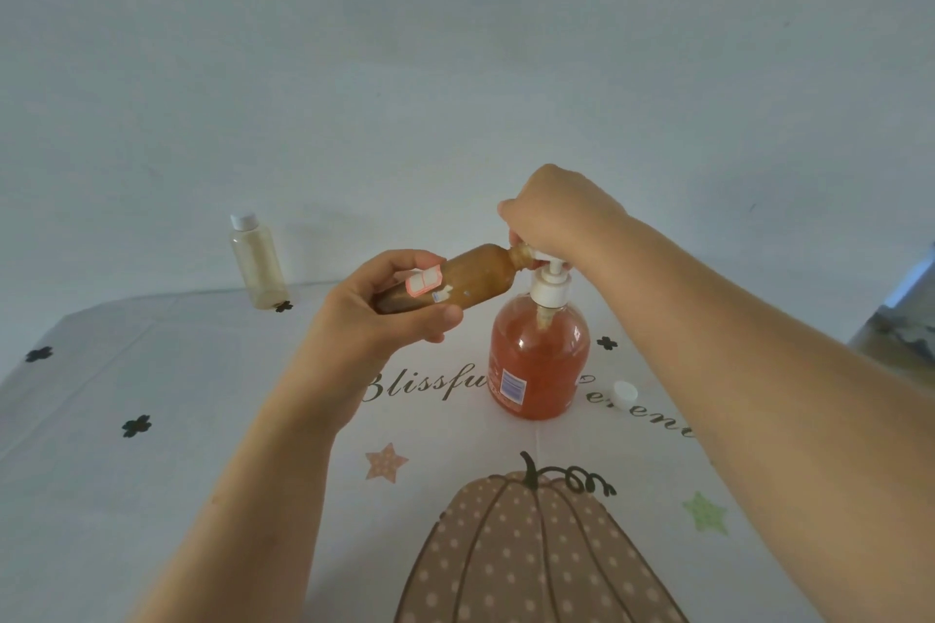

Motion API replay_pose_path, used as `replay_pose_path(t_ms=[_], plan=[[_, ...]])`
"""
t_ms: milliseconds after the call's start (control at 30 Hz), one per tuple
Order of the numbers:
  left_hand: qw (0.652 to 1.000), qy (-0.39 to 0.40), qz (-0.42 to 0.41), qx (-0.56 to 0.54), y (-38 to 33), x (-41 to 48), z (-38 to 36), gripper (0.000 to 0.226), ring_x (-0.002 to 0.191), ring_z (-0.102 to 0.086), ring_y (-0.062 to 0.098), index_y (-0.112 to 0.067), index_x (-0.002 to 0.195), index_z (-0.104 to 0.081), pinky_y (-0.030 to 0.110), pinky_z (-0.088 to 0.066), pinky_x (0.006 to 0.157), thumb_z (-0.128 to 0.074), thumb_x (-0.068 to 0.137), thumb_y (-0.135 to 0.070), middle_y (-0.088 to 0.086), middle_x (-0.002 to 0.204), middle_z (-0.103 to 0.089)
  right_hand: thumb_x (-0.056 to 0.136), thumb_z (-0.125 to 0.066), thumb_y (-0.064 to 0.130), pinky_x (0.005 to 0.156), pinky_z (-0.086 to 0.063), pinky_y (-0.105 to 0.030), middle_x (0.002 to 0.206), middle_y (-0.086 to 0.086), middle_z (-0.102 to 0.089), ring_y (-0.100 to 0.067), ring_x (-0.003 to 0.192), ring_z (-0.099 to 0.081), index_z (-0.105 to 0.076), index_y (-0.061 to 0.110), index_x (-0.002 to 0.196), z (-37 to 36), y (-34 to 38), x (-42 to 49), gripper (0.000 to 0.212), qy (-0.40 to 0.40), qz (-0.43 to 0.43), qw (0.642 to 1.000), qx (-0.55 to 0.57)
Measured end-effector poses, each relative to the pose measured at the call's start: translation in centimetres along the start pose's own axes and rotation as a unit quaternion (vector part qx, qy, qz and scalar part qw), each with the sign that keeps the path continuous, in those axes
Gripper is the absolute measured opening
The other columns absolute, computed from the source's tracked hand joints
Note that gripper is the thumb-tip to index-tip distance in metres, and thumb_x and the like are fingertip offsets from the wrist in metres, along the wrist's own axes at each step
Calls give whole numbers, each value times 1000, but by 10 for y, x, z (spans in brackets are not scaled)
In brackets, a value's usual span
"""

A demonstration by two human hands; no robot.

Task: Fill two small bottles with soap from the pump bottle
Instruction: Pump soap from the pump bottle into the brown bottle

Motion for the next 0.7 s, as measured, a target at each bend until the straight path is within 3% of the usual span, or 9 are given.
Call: replay_pose_path(t_ms=[167, 300, 467, 567, 700], plan=[[1000, 2, -1, 9, -3, -3, 1, 40, 72, -66, 19, -20, 100, -70, 51, -54, 90, -84, 64, -12, 1, 89, -72, 88, -48, 14, 70, -51, -31, 78, -8, -75, -26, 59, -62, -74, 8, 93, -4, -1, 0, 27, 15, -11, 1000, 9], [1000, 7, 1, -1, -4, -4, -1, 43, 73, -68, 21, -19, 98, -70, 40, -58, 80, -88, 61, -7, 4, 86, -72, 86, -49, 15, 83, -57, -36, 83, -13, -76, -31, 70, -69, -75, 6, 96, -10, -4, 7, 29, 27, -21, 999, 40], [1000, 15, 5, -7, -5, -4, -1, 36, 72, -69, 24, -19, 92, -70, 30, -58, 67, -83, 68, 5, 6, 85, -72, 89, -53, 19, 76, -52, -34, 89, -10, -75, -29, 81, -68, -77, 11, 97, -20, -10, 13, 26, 12, -22, 999, 28], [1000, 22, 14, -17, -4, -4, -1, 32, 70, -69, 25, -20, 91, -71, 31, -59, 66, -80, 65, -3, 6, 84, -71, 89, -53, 19, 66, -47, -30, 88, -9, -75, -28, 77, -66, -77, 12, 96, -20, -11, 13, 26, 1, -14, 999, 31], [999, 25, 20, -6, -5, -7, -4, 45, 72, -70, 26, -16, 104, -73, 28, -58, 66, -85, 63, -4, 7, 82, -72, 89, -52, 18, 62, -45, -28, 87, -7, -75, -25, 68, -62, -77, 10, 98, -12, -8, 10, 28, 1, 1, 999, 40]])
Point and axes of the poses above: each hand's wrist, its own x-axis towards the middle knuckle, its own z-axis out of the back of the hand, y = z × x, the point moved 7 cm from there along x, towards the middle knuckle
